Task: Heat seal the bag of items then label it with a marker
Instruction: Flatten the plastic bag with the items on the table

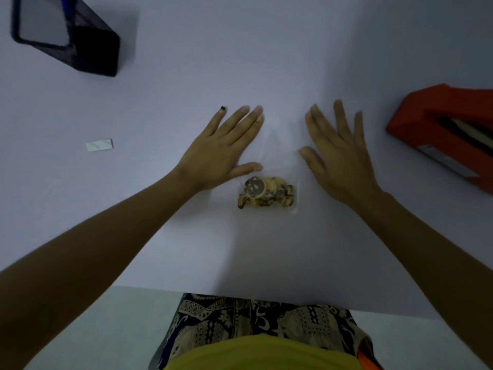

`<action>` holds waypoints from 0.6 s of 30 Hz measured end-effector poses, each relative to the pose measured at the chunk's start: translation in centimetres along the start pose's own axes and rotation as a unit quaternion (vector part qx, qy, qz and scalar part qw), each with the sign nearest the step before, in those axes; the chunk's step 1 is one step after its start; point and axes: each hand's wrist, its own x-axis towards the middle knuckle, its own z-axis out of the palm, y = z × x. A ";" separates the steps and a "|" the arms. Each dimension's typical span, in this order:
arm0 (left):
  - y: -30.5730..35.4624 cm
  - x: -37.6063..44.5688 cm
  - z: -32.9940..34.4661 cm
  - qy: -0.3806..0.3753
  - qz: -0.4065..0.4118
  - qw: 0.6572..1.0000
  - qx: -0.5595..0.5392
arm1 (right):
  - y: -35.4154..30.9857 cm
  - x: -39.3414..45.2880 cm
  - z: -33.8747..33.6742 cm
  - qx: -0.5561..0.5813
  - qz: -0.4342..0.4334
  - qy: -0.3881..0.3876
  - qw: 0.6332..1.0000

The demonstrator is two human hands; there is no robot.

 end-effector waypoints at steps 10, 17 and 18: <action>0.1 0.0 -0.3 -0.007 -0.001 1.000 -0.004 | -0.1 0.3 1.1 -0.018 -0.028 -0.043 0.999; 0.1 -0.2 -0.2 0.004 -0.003 1.000 -0.007 | -2.6 0.3 0.9 0.099 -0.050 -0.015 0.994; 0.2 -0.1 -0.2 0.004 -0.002 1.000 -0.009 | -2.7 0.3 1.1 0.092 -0.060 -0.027 0.994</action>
